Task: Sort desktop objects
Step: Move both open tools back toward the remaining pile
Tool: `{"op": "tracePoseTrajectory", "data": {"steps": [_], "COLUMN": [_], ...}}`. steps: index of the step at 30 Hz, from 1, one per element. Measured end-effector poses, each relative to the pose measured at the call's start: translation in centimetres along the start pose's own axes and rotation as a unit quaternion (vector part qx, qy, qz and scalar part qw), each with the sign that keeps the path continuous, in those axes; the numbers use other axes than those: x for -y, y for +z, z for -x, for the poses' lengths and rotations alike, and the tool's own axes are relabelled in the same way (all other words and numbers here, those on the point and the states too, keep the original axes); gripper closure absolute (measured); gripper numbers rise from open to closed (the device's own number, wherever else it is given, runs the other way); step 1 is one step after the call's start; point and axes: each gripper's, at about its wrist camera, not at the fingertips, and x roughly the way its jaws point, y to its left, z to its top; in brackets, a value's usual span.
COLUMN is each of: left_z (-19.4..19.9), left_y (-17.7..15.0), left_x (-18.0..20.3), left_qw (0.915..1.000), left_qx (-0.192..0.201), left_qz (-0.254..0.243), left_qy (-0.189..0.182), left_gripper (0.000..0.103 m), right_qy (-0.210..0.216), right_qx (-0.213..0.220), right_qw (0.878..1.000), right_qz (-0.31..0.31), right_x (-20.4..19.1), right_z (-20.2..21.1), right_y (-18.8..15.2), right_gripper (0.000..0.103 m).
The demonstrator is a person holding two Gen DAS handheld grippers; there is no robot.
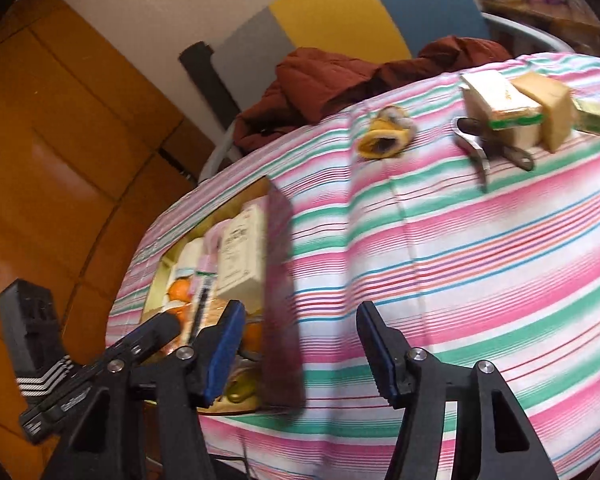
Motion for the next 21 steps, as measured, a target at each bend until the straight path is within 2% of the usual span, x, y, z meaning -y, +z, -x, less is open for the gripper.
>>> {"op": "tracePoseTrajectory", "data": {"steps": [6,13,21], "left_z": [-1.3,-4.1,-5.7], "left_y": [0.7,0.9,1.1], "left_x": [3.5,7.4,10.5], "left_qw": [0.9981,0.9921,0.9880], "left_qx": [-0.024,-0.076,-0.085], "left_qz": [-0.056,-0.095,-0.125], "left_qy": [0.006,-0.030,-0.032], "left_gripper": [0.023,0.022,0.022], "right_qy": [-0.051,-0.118,-0.171], "right_qx": [0.013,0.029,0.038], "right_qw": [0.999,0.993,0.985], "right_qz": [-0.005,-0.010,-0.003], "right_x": [3.6,8.3,12.6], "right_z": [1.2,2.8,4.3], "right_y": [0.5,1.0,3.0], "right_gripper": [0.043,0.038,0.038]}}
